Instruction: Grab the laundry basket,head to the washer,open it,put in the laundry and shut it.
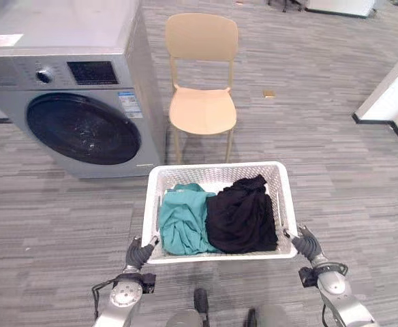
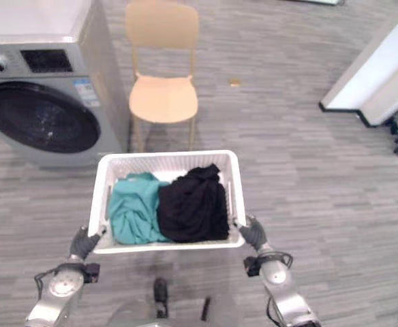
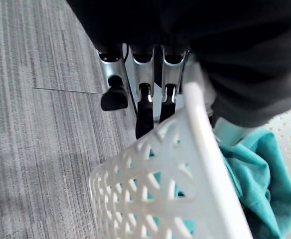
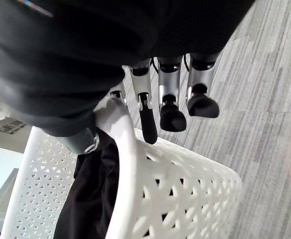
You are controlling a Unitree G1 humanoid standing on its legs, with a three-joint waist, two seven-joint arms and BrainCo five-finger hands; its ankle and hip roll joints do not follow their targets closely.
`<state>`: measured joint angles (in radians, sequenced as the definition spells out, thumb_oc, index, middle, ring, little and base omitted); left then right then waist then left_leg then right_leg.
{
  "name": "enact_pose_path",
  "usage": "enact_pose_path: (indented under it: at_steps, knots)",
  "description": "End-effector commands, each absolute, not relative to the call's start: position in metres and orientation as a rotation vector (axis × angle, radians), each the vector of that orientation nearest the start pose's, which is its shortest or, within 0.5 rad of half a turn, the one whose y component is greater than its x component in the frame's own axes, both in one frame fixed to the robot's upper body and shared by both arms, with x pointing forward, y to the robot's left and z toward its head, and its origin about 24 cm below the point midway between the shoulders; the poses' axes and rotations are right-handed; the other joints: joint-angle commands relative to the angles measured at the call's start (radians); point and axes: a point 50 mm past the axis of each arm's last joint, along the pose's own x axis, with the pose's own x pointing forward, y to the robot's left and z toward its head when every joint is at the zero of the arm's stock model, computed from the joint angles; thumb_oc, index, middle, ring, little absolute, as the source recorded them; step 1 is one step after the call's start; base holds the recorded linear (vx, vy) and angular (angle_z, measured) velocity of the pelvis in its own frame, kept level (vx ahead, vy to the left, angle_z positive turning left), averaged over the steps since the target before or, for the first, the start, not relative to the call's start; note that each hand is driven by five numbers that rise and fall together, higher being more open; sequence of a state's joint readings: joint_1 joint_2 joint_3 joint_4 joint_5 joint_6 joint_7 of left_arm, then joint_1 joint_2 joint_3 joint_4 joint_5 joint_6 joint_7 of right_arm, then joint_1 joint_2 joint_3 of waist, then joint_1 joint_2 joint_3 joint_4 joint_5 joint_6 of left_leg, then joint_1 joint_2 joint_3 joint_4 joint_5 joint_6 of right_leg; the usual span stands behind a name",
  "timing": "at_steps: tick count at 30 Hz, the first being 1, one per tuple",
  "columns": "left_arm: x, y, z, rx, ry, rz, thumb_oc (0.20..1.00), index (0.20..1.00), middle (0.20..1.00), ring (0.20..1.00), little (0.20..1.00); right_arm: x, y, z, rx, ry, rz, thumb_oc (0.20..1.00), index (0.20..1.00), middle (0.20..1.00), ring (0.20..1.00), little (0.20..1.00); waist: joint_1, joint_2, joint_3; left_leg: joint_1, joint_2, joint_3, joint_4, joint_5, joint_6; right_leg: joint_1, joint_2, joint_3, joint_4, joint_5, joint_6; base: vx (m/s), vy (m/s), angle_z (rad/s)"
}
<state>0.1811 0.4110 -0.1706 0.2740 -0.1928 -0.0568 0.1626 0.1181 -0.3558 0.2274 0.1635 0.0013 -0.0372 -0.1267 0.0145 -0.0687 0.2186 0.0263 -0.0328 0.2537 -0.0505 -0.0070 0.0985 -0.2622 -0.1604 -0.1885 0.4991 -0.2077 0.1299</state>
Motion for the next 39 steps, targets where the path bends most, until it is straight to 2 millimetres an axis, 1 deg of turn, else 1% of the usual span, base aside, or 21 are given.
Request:
enact_pose_path:
  at_steps: [1,5,7,8,10,12,14,16,18,19,22,26,28,29,32,34,35,36,37,38,39]
  knots:
    - [0.207,0.215,-0.014,0.130,0.218,0.041,0.200,0.200,0.200,0.200,0.200,0.230,-0.191,0.013,-0.268,0.084,0.071,0.200,0.200,0.200,0.200,0.200,-0.025,0.046,-0.024,0.031,0.053,-0.089,0.064,-0.107,-0.096,0.071,0.047,-0.035,-0.351,0.142,0.025,0.42,-0.059,0.16]
    - [0.211,0.213,-0.013,0.141,0.203,0.044,0.200,0.200,0.200,0.200,0.200,0.227,-0.194,0.011,-0.263,0.092,0.062,0.200,0.200,0.200,0.200,0.200,-0.048,0.050,-0.010,0.087,0.053,-0.118,0.072,-0.153,-0.111,0.010,0.026,-0.016,-0.456,0.196,0.047,0.44,-0.129,0.29]
    - [0.210,0.206,-0.016,0.131,0.205,0.017,0.200,0.200,0.200,0.200,0.200,0.222,-0.197,0.009,-0.256,0.103,0.057,0.200,0.200,0.200,0.200,0.200,-0.060,0.040,-0.026,0.125,0.043,-0.152,0.138,-0.225,-0.127,0.040,0.016,0.027,-0.432,0.225,0.037,0.67,-0.267,0.83]
    - [0.208,0.200,-0.019,0.095,0.221,0.001,0.200,0.200,0.200,0.200,0.200,0.222,-0.204,0.008,-0.289,0.111,0.039,0.200,0.200,0.200,0.200,0.200,-0.067,0.050,-0.042,0.118,0.080,-0.140,0.211,-0.190,-0.165,0.064,0.019,0.006,-0.416,0.227,0.016,0.52,-0.267,1.24]
    - [0.207,0.194,-0.022,0.060,0.239,-0.015,0.200,0.200,0.200,0.200,0.200,0.225,-0.212,0.013,-0.314,0.093,0.009,0.200,0.200,0.200,0.200,0.200,-0.072,0.055,-0.043,0.043,0.141,-0.107,0.400,-0.097,-0.190,0.132,0.029,-0.045,-0.432,0.197,-0.021,0.42,-0.261,1.14]
    - [0.207,0.194,-0.022,0.061,0.240,-0.020,0.200,0.200,0.200,0.200,0.200,0.224,-0.214,0.014,-0.310,0.095,0.002,0.200,0.200,0.200,0.200,0.200,-0.071,0.050,-0.043,0.020,0.157,-0.082,0.427,-0.081,-0.186,0.159,0.033,-0.062,-0.440,0.179,-0.032,0.32,-0.156,0.57]
    - [0.209,0.194,-0.022,0.061,0.243,-0.028,0.200,0.200,0.200,0.200,0.200,0.224,-0.218,0.013,-0.318,0.108,-0.010,0.200,0.200,0.200,0.200,0.200,-0.061,0.044,-0.036,-0.033,0.169,-0.048,0.420,-0.109,-0.168,0.207,0.039,-0.078,-0.448,0.143,-0.040,0.31,-0.110,0.14]
    - [0.209,0.194,-0.022,0.072,0.247,-0.033,0.200,0.200,0.200,0.200,0.200,0.221,-0.222,0.011,-0.323,0.120,-0.025,0.200,0.200,0.200,0.200,0.200,-0.051,0.034,-0.033,-0.087,0.169,-0.026,0.356,-0.125,-0.152,0.238,0.041,-0.090,-0.452,0.112,-0.041,0.22,-0.037,0.18]
    - [0.210,0.194,-0.021,0.089,0.247,-0.035,0.200,0.200,0.200,0.200,0.200,0.220,-0.224,0.010,-0.316,0.126,-0.042,0.200,0.200,0.200,0.200,0.200,-0.036,0.040,-0.025,-0.147,0.178,-0.022,0.242,-0.035,-0.169,0.273,0.061,-0.098,-0.448,0.080,-0.044,0.36,0.003,-0.04]
    - [0.209,0.196,-0.021,0.096,0.251,-0.027,0.200,0.200,0.200,0.200,0.200,0.219,-0.225,0.008,-0.320,0.135,-0.056,0.200,0.200,0.200,0.200,0.200,-0.020,0.053,-0.018,-0.175,0.189,-0.038,0.122,0.053,-0.193,0.302,0.084,-0.095,-0.445,0.055,-0.045,0.32,0.037,-0.03]
    - [0.208,0.198,-0.022,0.098,0.257,-0.007,0.200,0.200,0.200,0.200,0.200,0.219,-0.225,0.006,-0.325,0.138,-0.064,0.200,0.200,0.200,0.200,0.200,0.000,0.052,-0.010,-0.234,0.208,-0.078,0.012,0.093,-0.207,0.343,0.096,-0.081,-0.428,0.016,-0.045,0.31,0.082,-0.20]
    - [0.207,0.201,-0.023,0.100,0.262,0.005,0.200,0.200,0.200,0.200,0.200,0.220,-0.223,0.005,-0.316,0.138,-0.059,0.200,0.200,0.200,0.200,0.200,0.016,0.041,-0.011,-0.262,0.247,-0.104,0.001,0.113,-0.219,0.388,0.091,-0.048,-0.395,-0.024,-0.041,0.36,0.180,-0.47]
    - [0.207,0.202,-0.022,0.108,0.259,-0.003,0.200,0.200,0.200,0.200,0.200,0.220,-0.221,0.002,-0.302,0.148,-0.052,0.200,0.200,0.200,0.200,0.200,0.026,0.037,-0.020,-0.264,0.255,-0.125,0.067,0.109,-0.220,0.425,0.084,-0.024,-0.388,-0.038,-0.027,0.43,0.276,-0.52]
    - [0.205,0.203,-0.022,0.119,0.258,-0.012,0.200,0.200,0.200,0.200,0.200,0.219,-0.219,0.000,-0.283,0.161,-0.047,0.200,0.200,0.200,0.200,0.200,0.026,0.033,-0.036,-0.277,0.243,-0.123,0.146,0.110,-0.217,0.437,0.065,-0.016,-0.378,-0.036,-0.017,0.40,0.255,-0.35]
    - [0.206,0.204,-0.021,0.122,0.253,-0.008,0.200,0.200,0.200,0.200,0.200,0.220,-0.216,-0.001,-0.280,0.158,-0.037,0.200,0.200,0.200,0.200,0.200,0.032,0.025,-0.048,-0.281,0.220,-0.124,0.186,0.082,-0.208,0.432,0.040,-0.002,-0.369,-0.008,0.001,0.28,0.256,-0.15]
    - [0.209,0.210,-0.016,0.158,0.237,-0.011,0.200,0.200,0.200,0.200,0.200,0.222,-0.206,-0.001,-0.260,0.154,-0.002,0.200,0.200,0.200,0.200,0.200,0.034,0.012,-0.066,-0.242,0.165,-0.087,0.187,0.018,-0.153,0.356,-0.034,0.014,-0.244,0.086,0.039,0.31,0.430,0.19]
    - [0.209,0.210,-0.016,0.157,0.237,-0.011,0.200,0.200,0.200,0.200,0.200,0.222,-0.206,-0.001,-0.260,0.154,-0.002,0.200,0.200,0.200,0.200,0.200,0.035,0.013,-0.068,-0.245,0.166,-0.086,0.185,0.020,-0.153,0.352,-0.033,0.015,-0.245,0.088,0.038,0.29,0.510,0.02]
    - [0.209,0.215,-0.015,0.175,0.233,0.005,0.200,0.200,0.200,0.200,0.200,0.225,-0.197,-0.002,-0.269,0.150,0.030,0.200,0.200,0.200,0.200,0.200,0.031,0.022,-0.060,-0.175,0.131,-0.062,0.145,-0.013,-0.117,0.263,-0.046,-0.003,-0.139,0.146,0.041,0.17,0.285,-0.15]
    - [0.209,0.215,-0.015,0.175,0.233,0.005,0.200,0.200,0.200,0.200,0.200,0.225,-0.197,-0.002,-0.269,0.150,0.030,0.200,0.200,0.200,0.200,0.200,0.032,0.023,-0.062,-0.178,0.132,-0.062,0.143,-0.011,-0.117,0.260,-0.044,-0.002,-0.141,0.149,0.041,0.28,0.433,-0.15]
    - [0.210,0.217,-0.014,0.172,0.231,0.017,0.200,0.200,0.200,0.200,0.200,0.228,-0.195,-0.002,-0.294,0.153,0.049,0.200,0.200,0.200,0.200,0.200,0.016,0.042,-0.041,-0.128,0.112,-0.069,0.106,-0.023,-0.105,0.178,0.002,-0.023,-0.160,0.112,0.025,0.15,0.163,-0.04]
    - [0.209,0.218,-0.015,0.173,0.234,0.022,0.200,0.200,0.200,0.200,0.200,0.228,-0.195,-0.004,-0.301,0.158,0.052,0.200,0.200,0.200,0.200,0.200,0.012,0.043,-0.034,-0.108,0.104,-0.071,0.097,-0.029,-0.104,0.169,0.013,-0.035,-0.197,0.094,0.020,0.20,0.165,-0.08]
